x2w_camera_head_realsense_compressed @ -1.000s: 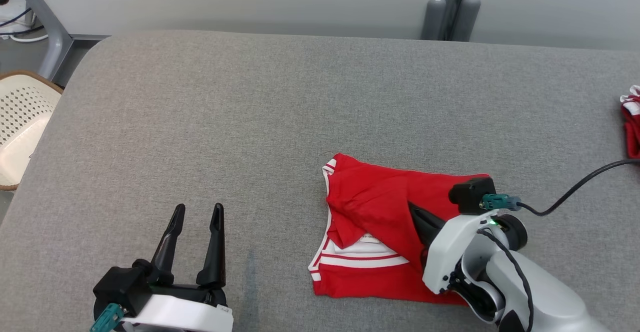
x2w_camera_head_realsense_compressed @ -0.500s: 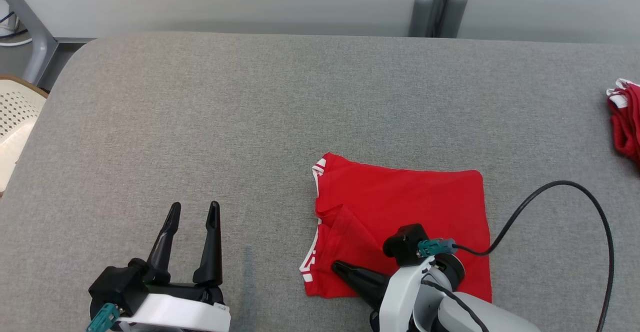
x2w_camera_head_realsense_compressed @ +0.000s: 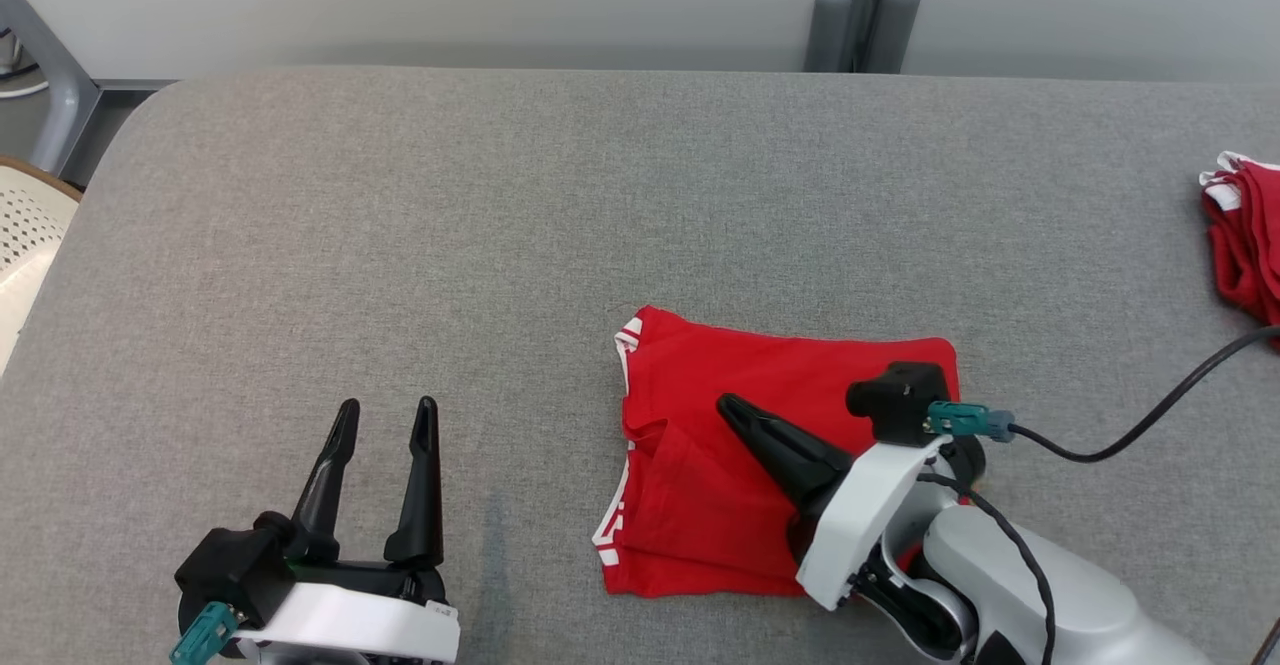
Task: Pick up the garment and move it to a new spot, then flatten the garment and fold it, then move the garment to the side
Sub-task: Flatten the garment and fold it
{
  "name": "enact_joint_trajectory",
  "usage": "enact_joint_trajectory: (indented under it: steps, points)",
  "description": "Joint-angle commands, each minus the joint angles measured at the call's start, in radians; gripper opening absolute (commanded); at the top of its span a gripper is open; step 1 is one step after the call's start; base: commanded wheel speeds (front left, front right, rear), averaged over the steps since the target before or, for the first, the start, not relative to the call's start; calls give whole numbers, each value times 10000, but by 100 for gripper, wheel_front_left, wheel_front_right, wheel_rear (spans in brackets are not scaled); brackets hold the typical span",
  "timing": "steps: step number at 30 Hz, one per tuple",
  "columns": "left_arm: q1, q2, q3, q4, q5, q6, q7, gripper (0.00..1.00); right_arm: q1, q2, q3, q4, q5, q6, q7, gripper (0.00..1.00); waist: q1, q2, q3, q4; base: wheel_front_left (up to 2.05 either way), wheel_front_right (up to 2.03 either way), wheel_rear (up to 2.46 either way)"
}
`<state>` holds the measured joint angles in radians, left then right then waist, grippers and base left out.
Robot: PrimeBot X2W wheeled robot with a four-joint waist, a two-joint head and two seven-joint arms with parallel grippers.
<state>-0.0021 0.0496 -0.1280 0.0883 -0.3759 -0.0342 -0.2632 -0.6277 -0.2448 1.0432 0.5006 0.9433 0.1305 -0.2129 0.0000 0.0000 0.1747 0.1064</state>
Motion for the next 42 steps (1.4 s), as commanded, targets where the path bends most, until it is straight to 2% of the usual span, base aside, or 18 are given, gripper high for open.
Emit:
enact_joint_trajectory:
  steps: [1, 9, 17, 22, 26, 30, 31, 32, 33, 34, 35, 36, 37, 42]
  points:
    - [-66, 33, 33, -6, 29, -36, -15, 100, -46, -45, -11, 172, -16, 4, -37, 0, 0, 0, 5, 20, 0, 0, 0]
    - [-173, 27, 50, 34, 44, -79, -15, 100, 47, 548, 653, 1096, 178, 4, 327, 0, 0, 0, 41, 211, 0, 0, 0]
    - [-155, 33, 104, 38, 10, -50, -15, 100, 252, 953, 1824, 853, 344, 4, 319, 0, 0, 0, 16, 245, 0, 0, 0]
    - [-100, 32, 141, 4, -19, -17, -15, 100, 255, 1033, 2057, 567, 427, 4, 24, 0, 0, 0, -25, 117, 0, 0, 0]
    - [-9, 34, 143, -4, 38, -26, -15, 100, -66, 863, 1559, 312, 306, 3, -369, 0, 0, 0, -140, -72, 0, 0, 0]
    - [-7, 91, 86, 8, 156, -91, -15, 100, -152, 601, -14, 100, -383, 4, -539, 0, 0, 0, -342, -303, 0, 0, 0]
    - [-21, 102, 65, -4, 180, -100, -15, 100, -91, 534, -692, -60, -796, 4, -543, 4, 0, 0, -387, -371, 0, 0, 0]
    - [-41, 124, 36, -15, 220, -99, -15, 100, 134, 476, -1342, -200, -1167, 3, -537, 26, 0, 0, -436, -435, 0, 0, 0]
    - [-69, 147, 7, -14, 268, -90, -14, 100, 419, 447, -1983, -349, -1601, 4, -532, 44, 0, 0, -486, -494, 0, 0, 0]
    - [-104, 164, -27, -12, 311, -87, -15, 100, 691, 445, -2642, -525, -2033, 3, -532, 49, 0, 0, -540, -553, 0, 0, 0]
    - [-104, 164, -27, -12, 311, -87, -15, 100, 691, 445, -2642, -525, -2033, 3, -532, 49, 0, 0, -540, -553, 0, 0, 0]
    - [-168, 185, -88, 5, 389, -41, -8, 100, 1095, 472, -3908, -950, -2972, 4, -529, 91, 0, 0, -640, -674, 0, 0, 0]
    - [-190, 188, -113, 1, 413, -26, -1, 100, 1362, 527, -4526, -1154, -3426, 4, -531, 100, 0, 0, -684, -739, 0, 0, 0]
    - [-108, 174, -171, 63, 508, 170, 9, 100, 2933, 1092, -7005, -2234, -5285, 3, -530, 100, 0, 0, -882, -988, 0, 0, 0]
